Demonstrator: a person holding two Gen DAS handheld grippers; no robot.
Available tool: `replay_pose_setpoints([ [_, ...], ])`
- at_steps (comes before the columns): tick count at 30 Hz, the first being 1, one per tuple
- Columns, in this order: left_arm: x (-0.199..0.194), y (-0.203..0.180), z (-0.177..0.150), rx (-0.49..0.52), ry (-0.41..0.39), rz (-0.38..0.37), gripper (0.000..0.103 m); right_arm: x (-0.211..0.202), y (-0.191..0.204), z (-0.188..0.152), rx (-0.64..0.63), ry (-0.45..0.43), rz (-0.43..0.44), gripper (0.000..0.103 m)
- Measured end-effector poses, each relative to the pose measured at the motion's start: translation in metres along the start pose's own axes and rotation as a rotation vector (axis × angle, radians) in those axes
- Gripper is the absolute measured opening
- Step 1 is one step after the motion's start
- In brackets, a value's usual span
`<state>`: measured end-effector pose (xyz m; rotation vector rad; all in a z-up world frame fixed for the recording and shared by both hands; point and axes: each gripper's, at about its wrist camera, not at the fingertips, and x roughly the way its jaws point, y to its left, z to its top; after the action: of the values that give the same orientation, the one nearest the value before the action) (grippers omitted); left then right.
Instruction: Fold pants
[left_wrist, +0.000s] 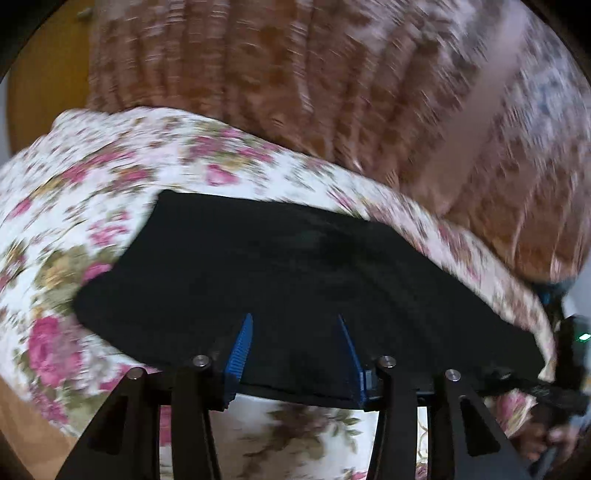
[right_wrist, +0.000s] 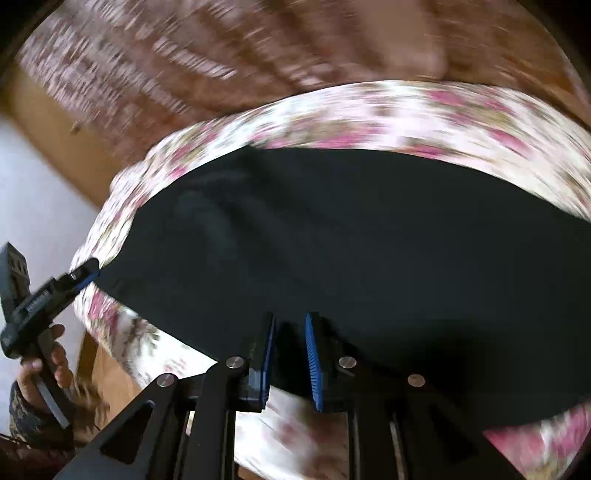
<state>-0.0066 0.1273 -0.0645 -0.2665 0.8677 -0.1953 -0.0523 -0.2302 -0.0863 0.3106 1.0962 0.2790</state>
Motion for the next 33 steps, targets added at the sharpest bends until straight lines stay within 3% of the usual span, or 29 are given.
replay_pose_setpoints([
  [3,0.016,-0.037,-0.006,0.087,0.032,-0.027,0.047,-0.037,-0.049,-0.019,0.138,-0.065,-0.046,0.019],
  [8,0.034,-0.083,-0.015,0.202,0.078,-0.078,0.054,-0.103,-0.157,-0.062,0.502,-0.243,0.03,0.019],
  [11,0.045,-0.096,-0.019,0.219,0.121,-0.088,0.055,-0.142,-0.231,-0.103,0.758,-0.397,0.066,0.021],
  [15,0.057,-0.107,-0.023,0.24,0.16,-0.088,0.056,-0.168,-0.293,-0.14,0.953,-0.531,0.067,0.021],
  [19,0.064,-0.11,-0.025,0.241,0.185,-0.075,0.056,-0.169,-0.329,-0.151,1.04,-0.591,0.073,0.021],
  [21,0.067,-0.11,-0.026,0.242,0.193,-0.07,0.056,-0.166,-0.34,-0.151,1.058,-0.625,0.117,0.021],
  [28,0.071,-0.104,-0.024,0.193,0.211,-0.094,0.056,-0.161,-0.35,-0.137,1.07,-0.634,0.143,0.019],
  [32,0.071,-0.101,-0.023,0.175,0.217,-0.112,0.056,-0.171,-0.344,-0.142,1.092,-0.651,0.167,0.024],
  [33,0.071,-0.101,-0.023,0.173,0.218,-0.115,0.056,-0.172,-0.344,-0.146,1.108,-0.663,0.172,0.033],
])
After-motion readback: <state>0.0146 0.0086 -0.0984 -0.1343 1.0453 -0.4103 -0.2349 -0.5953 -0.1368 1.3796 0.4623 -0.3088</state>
